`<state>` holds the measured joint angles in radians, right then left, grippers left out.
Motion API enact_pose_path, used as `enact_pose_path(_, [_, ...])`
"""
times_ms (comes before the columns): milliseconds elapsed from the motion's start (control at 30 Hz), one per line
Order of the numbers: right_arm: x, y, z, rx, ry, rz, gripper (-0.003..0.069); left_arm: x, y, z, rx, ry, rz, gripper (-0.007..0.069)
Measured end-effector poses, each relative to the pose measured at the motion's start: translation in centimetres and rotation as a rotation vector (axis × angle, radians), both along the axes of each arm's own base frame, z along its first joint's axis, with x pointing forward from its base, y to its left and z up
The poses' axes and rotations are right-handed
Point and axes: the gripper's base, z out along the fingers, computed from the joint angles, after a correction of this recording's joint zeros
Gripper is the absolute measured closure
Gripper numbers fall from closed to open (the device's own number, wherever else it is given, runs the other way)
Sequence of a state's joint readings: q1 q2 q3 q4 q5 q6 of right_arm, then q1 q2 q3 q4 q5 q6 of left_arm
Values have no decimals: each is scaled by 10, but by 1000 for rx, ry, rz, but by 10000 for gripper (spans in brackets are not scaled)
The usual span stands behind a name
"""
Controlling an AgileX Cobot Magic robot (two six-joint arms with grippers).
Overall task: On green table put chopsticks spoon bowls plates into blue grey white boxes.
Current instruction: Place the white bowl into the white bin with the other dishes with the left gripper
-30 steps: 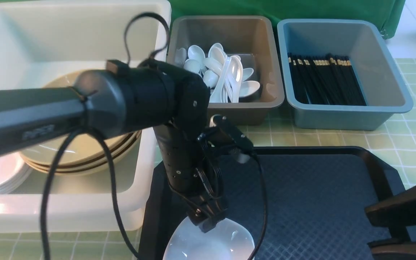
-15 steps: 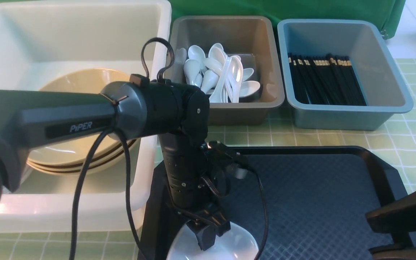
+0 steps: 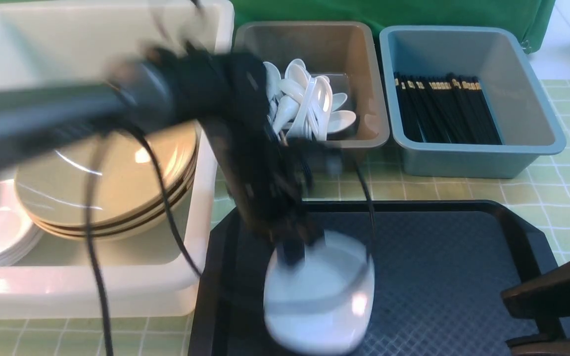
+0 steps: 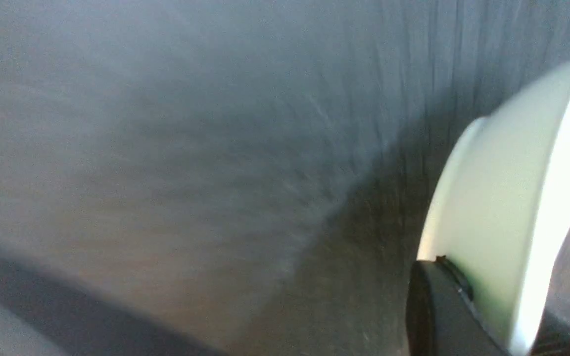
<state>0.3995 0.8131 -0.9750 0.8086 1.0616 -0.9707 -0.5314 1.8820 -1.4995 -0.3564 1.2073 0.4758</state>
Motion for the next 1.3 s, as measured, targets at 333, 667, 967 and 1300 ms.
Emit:
enact_pose_path(333, [-1, 0, 0, -3, 4, 5, 423, 21, 98, 105, -265, -195, 330, 609])
enact_pose_path(667, [4, 0, 2, 18, -44, -28, 423, -50, 260, 127, 9, -314, 927, 609])
enact_pose_path(967, [13, 1, 8, 68, -110, -105, 423, -93, 338, 76, 44, -258, 1420, 609])
enact_pose_path(1300, [19, 3, 5, 58, -96, -101, 423, -94, 358, 72, 165, -314, 1562, 609])
